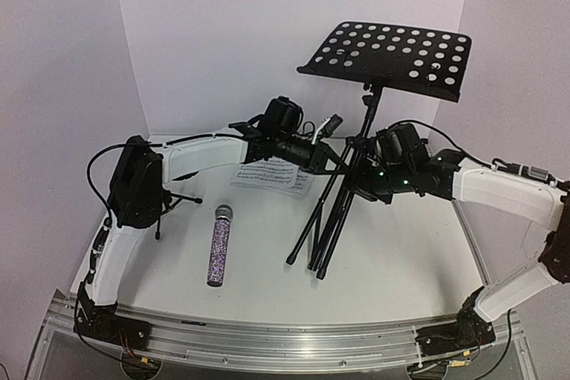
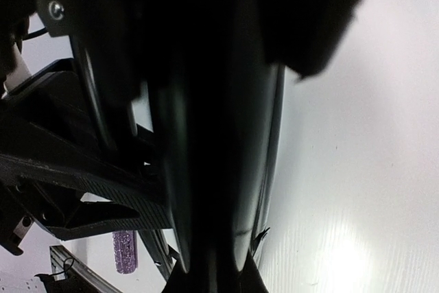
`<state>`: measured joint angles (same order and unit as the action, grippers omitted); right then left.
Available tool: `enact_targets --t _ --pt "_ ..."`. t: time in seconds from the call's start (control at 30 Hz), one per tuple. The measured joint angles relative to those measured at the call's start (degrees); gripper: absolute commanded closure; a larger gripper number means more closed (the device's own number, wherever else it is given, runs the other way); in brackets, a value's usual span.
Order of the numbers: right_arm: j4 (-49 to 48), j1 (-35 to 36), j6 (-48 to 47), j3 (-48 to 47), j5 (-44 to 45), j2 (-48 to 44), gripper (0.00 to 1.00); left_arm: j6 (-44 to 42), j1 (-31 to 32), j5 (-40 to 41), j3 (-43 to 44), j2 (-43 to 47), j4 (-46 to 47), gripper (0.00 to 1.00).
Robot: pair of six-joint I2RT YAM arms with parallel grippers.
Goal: Pack up the instrument practice props
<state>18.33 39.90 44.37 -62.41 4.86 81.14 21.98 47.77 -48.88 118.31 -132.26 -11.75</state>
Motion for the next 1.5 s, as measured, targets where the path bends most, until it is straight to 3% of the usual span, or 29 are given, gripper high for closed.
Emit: enact_targets --t 0.27,0.97,1.2,1.5 --pt "-1.34 1.78 4.77 4.5 -3.16 -1.41 1.0 3.38 1.06 0.26 -10.32 4.56 1.7 1.0" --pt "-5.72 2.93 15.58 11.6 -8.98 0.66 1.0 11.91 2.88 1.09 -20.32 5.11 5.13 1.0" --pt "-7.77 2.64 16.19 12.56 -9.46 2.01 1.0 13.72 2.83 2.08 -20.76 4.62 4.64 1.0" --pt "-13.9 1.0 19.9 17.21 -10.2 5.06 1.0 15.89 2.8 1.05 -15.17 -2.16 0.82 1.0"
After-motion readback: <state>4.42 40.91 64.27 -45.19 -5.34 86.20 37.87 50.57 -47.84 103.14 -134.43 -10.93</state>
